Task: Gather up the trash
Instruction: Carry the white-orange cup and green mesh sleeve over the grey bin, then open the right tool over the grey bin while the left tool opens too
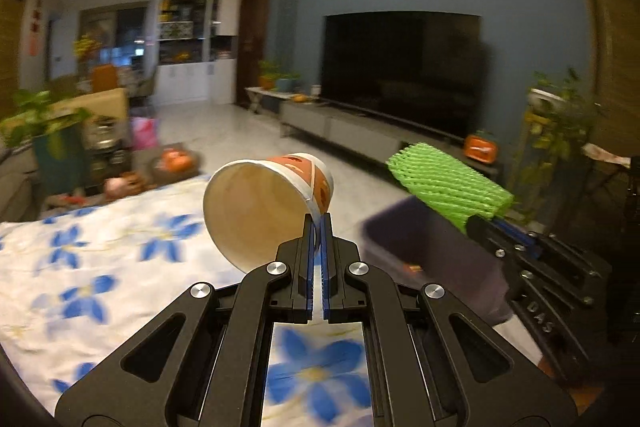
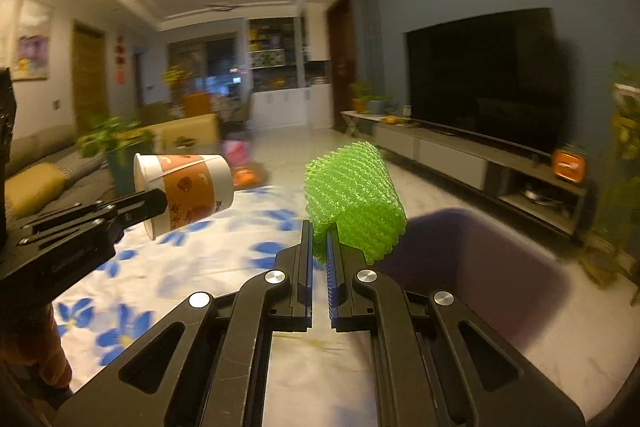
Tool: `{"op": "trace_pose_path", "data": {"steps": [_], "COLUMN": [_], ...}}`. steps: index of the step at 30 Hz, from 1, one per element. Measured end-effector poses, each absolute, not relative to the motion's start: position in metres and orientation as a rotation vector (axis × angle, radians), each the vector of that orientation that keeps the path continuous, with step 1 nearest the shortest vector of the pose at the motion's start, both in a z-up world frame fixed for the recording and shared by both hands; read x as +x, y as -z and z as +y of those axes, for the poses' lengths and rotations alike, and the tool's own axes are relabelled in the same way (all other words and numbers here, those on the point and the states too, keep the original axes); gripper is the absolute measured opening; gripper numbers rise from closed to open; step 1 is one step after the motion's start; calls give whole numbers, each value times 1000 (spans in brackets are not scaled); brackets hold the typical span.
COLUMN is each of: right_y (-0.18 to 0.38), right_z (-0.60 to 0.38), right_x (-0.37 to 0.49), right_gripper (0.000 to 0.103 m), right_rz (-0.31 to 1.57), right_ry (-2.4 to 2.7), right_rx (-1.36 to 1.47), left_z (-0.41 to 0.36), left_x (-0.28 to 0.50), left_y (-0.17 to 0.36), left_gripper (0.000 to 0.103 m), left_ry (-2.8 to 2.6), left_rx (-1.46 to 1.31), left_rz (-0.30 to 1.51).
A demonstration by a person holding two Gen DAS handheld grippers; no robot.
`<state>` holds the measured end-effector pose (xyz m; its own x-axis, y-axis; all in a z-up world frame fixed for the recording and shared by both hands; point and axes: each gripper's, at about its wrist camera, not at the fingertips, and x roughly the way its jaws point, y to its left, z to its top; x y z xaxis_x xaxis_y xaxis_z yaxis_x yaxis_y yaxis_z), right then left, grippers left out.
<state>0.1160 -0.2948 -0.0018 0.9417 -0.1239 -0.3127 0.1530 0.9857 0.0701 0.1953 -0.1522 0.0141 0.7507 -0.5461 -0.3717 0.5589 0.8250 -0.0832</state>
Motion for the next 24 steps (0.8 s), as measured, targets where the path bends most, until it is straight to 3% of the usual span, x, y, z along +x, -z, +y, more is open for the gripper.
{"op": "trace_pose_path", "data": {"steps": [7, 15, 17, 20, 24], "right_y": [11, 25, 27, 30, 32], "right_z": [-343, -378, -381, -385, -390], "right_x": [106, 103, 103, 104, 101], "right_gripper": [7, 8, 11, 31, 34], "right_rz": [339, 362, 365, 369, 372], "right_ry": [219, 241, 242, 237, 244], "right_rx": [129, 187, 197, 226, 240], "left_z": [-231, -262, -264, -267, -261], "left_x": [192, 198, 198, 201, 206], "left_y": [5, 31, 34, 39, 41], "left_gripper": [2, 3, 3, 9, 21], "left_ry": [772, 843, 854, 854, 833], "left_rx": [42, 60, 55, 57, 56], "left_rz": [428, 476, 483, 500, 515]}}
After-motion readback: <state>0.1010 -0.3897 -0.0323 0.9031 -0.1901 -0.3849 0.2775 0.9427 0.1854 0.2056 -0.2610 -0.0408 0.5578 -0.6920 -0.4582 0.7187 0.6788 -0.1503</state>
